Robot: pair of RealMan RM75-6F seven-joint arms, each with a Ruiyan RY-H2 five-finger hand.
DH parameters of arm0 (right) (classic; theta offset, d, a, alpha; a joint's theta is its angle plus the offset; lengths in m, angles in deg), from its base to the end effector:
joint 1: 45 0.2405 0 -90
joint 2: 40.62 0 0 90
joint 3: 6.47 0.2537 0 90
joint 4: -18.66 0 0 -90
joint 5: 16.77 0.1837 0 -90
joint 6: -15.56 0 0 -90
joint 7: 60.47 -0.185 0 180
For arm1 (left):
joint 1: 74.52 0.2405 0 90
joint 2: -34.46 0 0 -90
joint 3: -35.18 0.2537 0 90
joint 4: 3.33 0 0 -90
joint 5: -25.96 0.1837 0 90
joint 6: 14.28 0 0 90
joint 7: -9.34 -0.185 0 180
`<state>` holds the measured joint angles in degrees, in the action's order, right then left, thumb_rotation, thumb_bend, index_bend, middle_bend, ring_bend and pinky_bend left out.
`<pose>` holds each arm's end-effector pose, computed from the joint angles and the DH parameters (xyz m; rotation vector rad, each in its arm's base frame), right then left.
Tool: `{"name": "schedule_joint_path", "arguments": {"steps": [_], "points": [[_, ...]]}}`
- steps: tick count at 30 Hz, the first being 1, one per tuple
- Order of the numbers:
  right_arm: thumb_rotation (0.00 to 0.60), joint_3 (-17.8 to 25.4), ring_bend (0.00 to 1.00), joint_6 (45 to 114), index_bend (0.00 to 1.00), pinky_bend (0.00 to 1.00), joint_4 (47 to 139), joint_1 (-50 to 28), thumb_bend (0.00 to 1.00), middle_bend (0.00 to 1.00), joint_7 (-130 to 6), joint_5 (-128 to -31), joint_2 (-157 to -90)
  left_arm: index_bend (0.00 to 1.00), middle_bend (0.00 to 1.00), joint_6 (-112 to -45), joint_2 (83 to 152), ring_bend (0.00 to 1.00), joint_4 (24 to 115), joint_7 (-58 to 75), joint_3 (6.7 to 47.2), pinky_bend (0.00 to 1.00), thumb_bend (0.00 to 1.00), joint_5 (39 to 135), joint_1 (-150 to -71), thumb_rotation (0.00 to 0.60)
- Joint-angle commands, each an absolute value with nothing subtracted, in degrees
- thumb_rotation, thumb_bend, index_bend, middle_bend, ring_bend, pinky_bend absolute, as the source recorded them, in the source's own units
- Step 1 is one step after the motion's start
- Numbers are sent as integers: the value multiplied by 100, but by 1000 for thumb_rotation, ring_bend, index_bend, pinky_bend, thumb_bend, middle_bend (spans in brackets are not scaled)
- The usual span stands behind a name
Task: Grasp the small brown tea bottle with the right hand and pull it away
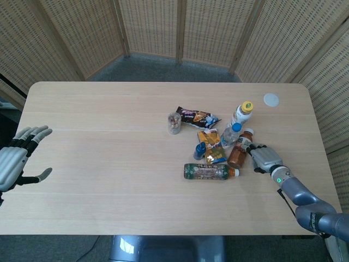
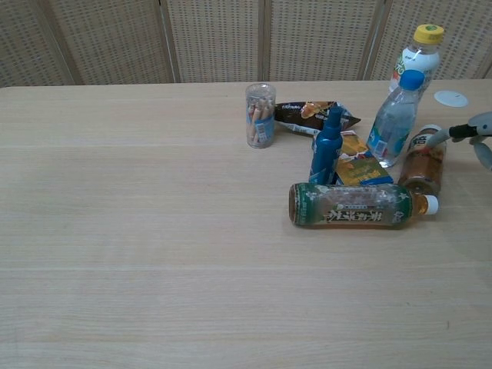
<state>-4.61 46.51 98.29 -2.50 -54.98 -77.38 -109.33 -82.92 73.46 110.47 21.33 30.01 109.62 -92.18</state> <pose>-0.2721 -0.3762 0.0684 1.8905 -1.1655 0.3866 -0.2073 0.2674 0.2334 -1.5836 -1.0733 -0.9883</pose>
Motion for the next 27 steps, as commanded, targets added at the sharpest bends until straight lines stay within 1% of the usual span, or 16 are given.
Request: {"name": "schedule_joint_path", "arguments": {"steps": [1, 6, 7, 9, 10, 13, 15, 16, 19, 20, 21, 24, 27], "points": [[598, -593, 0, 4772, 0, 0, 10082, -312, 932, 0, -5290, -7497, -10669, 81, 49, -8272, 7374, 0, 11024, 2149, 2997, 0, 337, 10980, -9238, 600], [599, -732, 0, 5021, 0, 0, 10434, -395, 877, 0, -5028, -7059, -10291, 81, 49, -8241, 7435, 0, 10962, 2190, 2994, 0, 336, 10998, -9269, 600], [588, -734, 0, 5105, 0, 0, 10504, -407, 862, 0, -4984, -7020, -10227, 81, 49, -8244, 7447, 0, 10948, 2202, 2993, 0, 336, 11001, -9270, 600], [530, -711, 0, 5242, 0, 0, 10564, -437, 777, 0, -4967, -7091, -10176, 81, 49, -8250, 7463, 0, 10931, 2214, 2998, 0, 335, 11007, -9267, 600], [513, -711, 0, 5317, 0, 0, 10552, -460, 745, 0, -4955, -7231, -10164, 81, 48, -8254, 7471, 0, 10925, 2220, 3004, 0, 335, 11016, -9264, 600], [504, -817, 0, 5451, 0, 0, 10300, -552, 612, 0, -4918, -7788, -10221, 81, 49, -8296, 7476, 0, 10920, 2236, 3025, 0, 335, 11040, -9231, 600], [508, -858, 0, 5546, 0, 0, 10110, -647, 521, 0, -5038, -8092, -10327, 81, 49, -8326, 7471, 0, 10913, 2242, 3039, 0, 335, 11038, -9203, 600], [521, -883, 0, 5624, 0, 0, 9966, -709, 482, 0, -5151, -8328, -10413, 81, 49, -8335, 7466, 0, 10907, 2242, 3045, 0, 336, 11028, -9191, 600], [589, -964, 0, 5894, 0, 0, 9499, -835, 358, 0, -5439, -8996, -10670, 81, 49, -8341, 7440, 0, 10912, 2239, 3049, 0, 337, 11022, -9183, 600], [599, -991, 0, 5975, 0, 0, 9341, -863, 313, 0, -5548, -9187, -10752, 81, 49, -8347, 7430, 0, 10919, 2239, 3048, 0, 337, 11028, -9182, 600], [600, -1017, 0, 6064, 0, 0, 9179, -886, 260, 0, -5656, -9374, -10830, 81, 49, -8358, 7420, 0, 10928, 2241, 3046, 0, 336, 11036, -9179, 600], [600, -1140, 0, 6338, 0, 0, 8643, -934, 155, 0, -6033, -9967, -11086, 81, 49, -8407, 7385, 0, 10970, 2296, 3044, 0, 335, 11078, -9161, 600], [600, -1298, 0, 6649, 0, 0, 8029, -966, 81, 0, -6373, -10515, -11364, 81, 49, -8430, 7341, 0, 10991, 2391, 3054, 0, 334, 11131, -9145, 600]]}}
